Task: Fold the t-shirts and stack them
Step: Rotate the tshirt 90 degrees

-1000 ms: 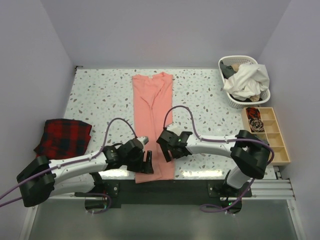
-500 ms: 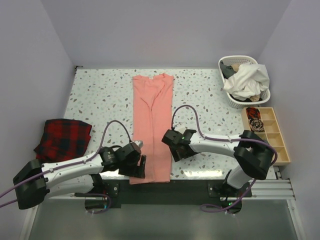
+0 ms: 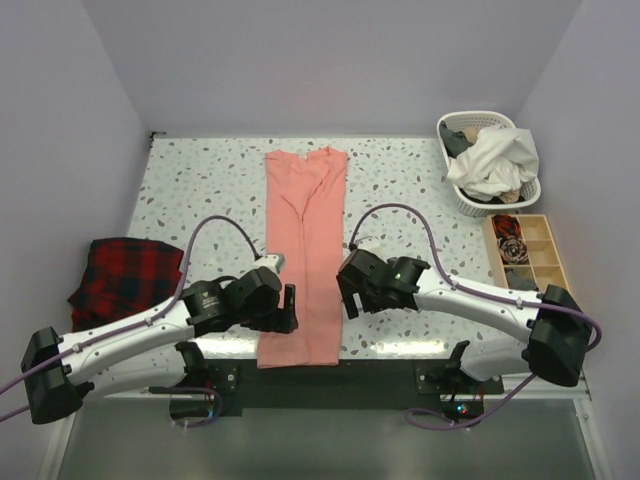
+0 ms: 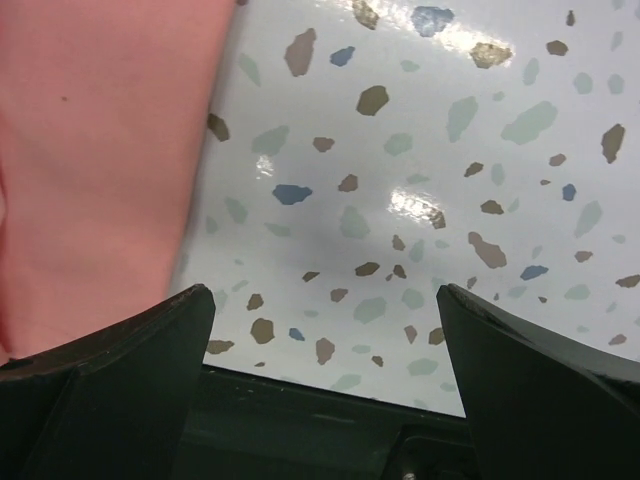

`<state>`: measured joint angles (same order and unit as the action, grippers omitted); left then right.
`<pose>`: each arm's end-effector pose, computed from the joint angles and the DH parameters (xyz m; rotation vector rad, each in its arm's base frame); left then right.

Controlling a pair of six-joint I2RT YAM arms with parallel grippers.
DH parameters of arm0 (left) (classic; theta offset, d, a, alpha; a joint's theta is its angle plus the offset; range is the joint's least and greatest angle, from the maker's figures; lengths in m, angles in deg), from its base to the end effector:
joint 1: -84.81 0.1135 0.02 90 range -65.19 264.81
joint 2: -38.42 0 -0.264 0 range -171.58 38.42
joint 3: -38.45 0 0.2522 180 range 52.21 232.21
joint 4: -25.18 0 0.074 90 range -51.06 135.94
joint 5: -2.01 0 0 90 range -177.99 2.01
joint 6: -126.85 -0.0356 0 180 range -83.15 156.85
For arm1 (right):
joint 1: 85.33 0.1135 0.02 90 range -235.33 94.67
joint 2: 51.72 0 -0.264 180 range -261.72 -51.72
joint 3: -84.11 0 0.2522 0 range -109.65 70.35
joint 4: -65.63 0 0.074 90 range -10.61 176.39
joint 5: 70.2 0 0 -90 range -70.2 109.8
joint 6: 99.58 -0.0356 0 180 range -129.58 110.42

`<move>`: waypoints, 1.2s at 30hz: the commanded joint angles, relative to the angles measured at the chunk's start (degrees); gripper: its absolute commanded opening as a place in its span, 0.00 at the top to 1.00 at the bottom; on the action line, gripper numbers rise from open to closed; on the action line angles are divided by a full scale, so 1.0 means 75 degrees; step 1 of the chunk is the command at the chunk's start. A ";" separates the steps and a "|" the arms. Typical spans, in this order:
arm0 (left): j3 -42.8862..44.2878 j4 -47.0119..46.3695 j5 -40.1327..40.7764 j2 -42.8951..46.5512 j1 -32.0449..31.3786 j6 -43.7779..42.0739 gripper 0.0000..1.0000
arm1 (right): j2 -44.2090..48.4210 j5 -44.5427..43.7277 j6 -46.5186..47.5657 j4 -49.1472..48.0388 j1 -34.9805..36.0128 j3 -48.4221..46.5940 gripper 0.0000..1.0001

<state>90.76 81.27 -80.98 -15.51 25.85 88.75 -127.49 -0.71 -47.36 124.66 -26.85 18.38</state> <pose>0.0940 -0.1478 0.2273 0.1172 2.6696 -0.5440 0.1370 0.1996 0.2252 -0.3868 2.6080 0.0442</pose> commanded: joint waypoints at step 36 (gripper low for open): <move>-0.1882 -0.0628 -0.1204 0.0347 -0.0096 0.0334 0.22 | -0.0961 0.0380 -0.1162 -0.0483 0.0687 0.1105 0.01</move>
<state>75.85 72.37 -90.78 -14.00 25.48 91.77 -136.60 6.46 -53.41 114.26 -21.69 25.38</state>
